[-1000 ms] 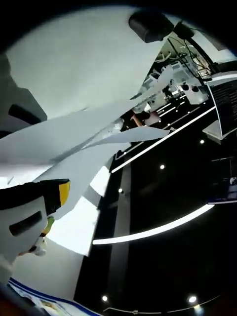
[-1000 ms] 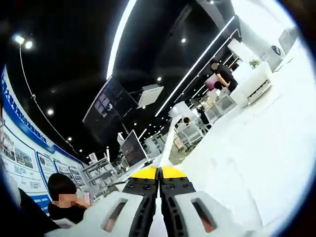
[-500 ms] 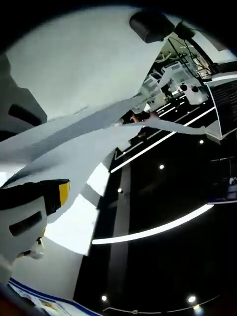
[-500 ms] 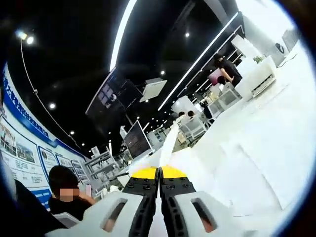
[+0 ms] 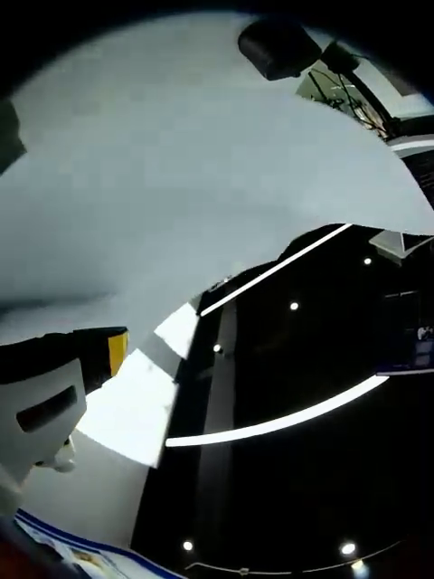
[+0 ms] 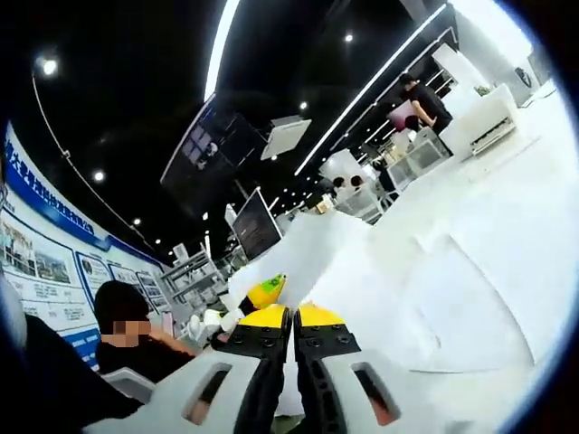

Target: Organize the stack of printing papers by aligning and flattening the scattered papers on the table

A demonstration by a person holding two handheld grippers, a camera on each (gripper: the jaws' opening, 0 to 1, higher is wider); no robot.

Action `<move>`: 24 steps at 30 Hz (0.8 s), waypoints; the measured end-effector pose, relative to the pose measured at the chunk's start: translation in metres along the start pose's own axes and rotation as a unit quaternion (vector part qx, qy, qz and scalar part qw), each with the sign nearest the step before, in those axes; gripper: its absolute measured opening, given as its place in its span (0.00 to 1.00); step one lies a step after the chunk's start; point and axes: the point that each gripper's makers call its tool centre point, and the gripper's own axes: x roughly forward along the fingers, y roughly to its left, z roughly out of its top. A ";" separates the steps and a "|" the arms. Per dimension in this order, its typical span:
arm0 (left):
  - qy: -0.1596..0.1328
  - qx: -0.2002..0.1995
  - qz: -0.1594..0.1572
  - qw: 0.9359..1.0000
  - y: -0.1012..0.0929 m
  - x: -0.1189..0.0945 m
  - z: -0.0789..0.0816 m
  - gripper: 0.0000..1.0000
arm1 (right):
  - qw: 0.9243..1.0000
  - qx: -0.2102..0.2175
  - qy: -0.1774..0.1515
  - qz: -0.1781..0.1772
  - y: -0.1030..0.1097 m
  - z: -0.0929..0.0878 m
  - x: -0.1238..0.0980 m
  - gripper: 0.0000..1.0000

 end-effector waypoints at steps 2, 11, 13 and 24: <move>-0.001 -0.002 0.000 1.000 0.000 0.000 0.000 0.19 | 0.999 -0.018 0.027 0.002 0.001 -0.010 -0.001 0.00; -0.001 -0.001 0.003 1.000 0.000 0.000 0.000 0.18 | 0.998 -0.040 0.048 -0.004 -0.004 -0.015 -0.003 0.00; -0.002 -0.002 0.003 1.000 0.001 0.000 0.000 0.18 | 0.998 -0.043 0.049 -0.006 -0.005 -0.016 -0.003 0.00; -0.002 -0.005 0.003 1.000 0.004 0.000 0.001 0.18 | 0.997 -0.044 0.058 -0.008 -0.008 -0.022 -0.004 0.00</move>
